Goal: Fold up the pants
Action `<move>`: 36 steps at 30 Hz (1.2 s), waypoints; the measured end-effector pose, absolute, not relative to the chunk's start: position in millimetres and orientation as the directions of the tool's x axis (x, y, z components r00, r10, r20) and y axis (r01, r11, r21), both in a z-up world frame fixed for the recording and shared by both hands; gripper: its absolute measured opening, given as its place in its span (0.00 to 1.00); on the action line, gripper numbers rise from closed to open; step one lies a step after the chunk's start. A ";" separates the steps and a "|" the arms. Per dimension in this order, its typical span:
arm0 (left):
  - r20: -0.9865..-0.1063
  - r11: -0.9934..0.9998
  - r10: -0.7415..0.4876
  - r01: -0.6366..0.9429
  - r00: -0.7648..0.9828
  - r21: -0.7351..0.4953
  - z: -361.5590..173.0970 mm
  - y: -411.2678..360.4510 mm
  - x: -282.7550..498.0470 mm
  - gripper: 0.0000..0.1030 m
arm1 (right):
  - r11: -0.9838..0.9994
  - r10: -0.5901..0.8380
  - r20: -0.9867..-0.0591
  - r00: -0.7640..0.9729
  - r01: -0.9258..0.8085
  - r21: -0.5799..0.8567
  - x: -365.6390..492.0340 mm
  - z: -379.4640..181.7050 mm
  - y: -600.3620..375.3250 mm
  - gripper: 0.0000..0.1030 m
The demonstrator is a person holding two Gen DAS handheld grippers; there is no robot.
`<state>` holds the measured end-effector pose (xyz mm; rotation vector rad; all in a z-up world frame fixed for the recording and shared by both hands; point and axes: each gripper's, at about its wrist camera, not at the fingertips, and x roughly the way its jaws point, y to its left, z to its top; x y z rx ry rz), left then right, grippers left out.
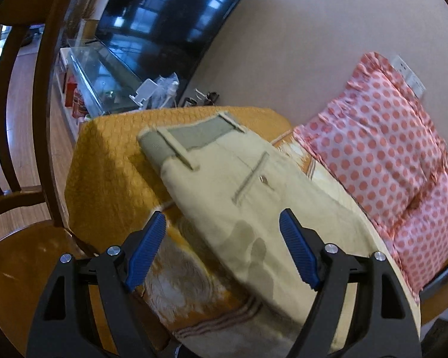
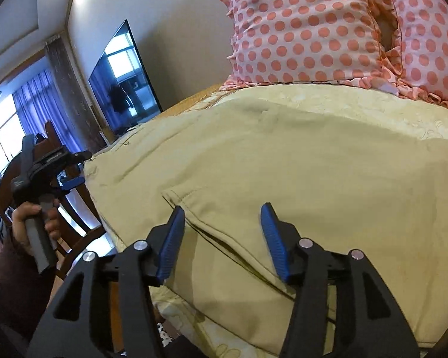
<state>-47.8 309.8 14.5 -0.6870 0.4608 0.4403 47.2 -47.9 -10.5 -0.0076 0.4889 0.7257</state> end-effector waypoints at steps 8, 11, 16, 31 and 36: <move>-0.567 0.629 0.250 -0.577 0.785 -0.521 11.4 350.6 -31.9 0.77 | 0.744 0.646 -0.418 0.639 -0.650 0.156 42.3 -10.7 -43.5 0.55; -0.556 0.633 0.201 -0.540 0.807 -0.555 10.3 351.6 -30.0 0.77 | 0.737 0.653 -0.410 0.637 -0.659 0.151 42.4 -11.3 -42.8 0.60; -0.457 0.581 -0.030 -0.357 0.889 -0.731 0.3 345.3 -26.9 0.77 | 0.734 0.655 -0.399 0.642 -0.666 0.132 39.6 -12.6 -40.6 0.63; -0.536 0.583 0.162 -0.519 0.828 -0.625 14.4 340.5 -11.3 0.07 | 0.720 0.681 -0.363 0.636 -0.670 0.178 34.0 -8.8 -54.1 0.66; -0.454 0.788 0.162 -0.392 0.876 -0.475 83.4 282.0 11.0 0.06 | 0.729 0.684 -0.270 0.678 -0.653 0.206 12.4 5.6 -92.4 0.71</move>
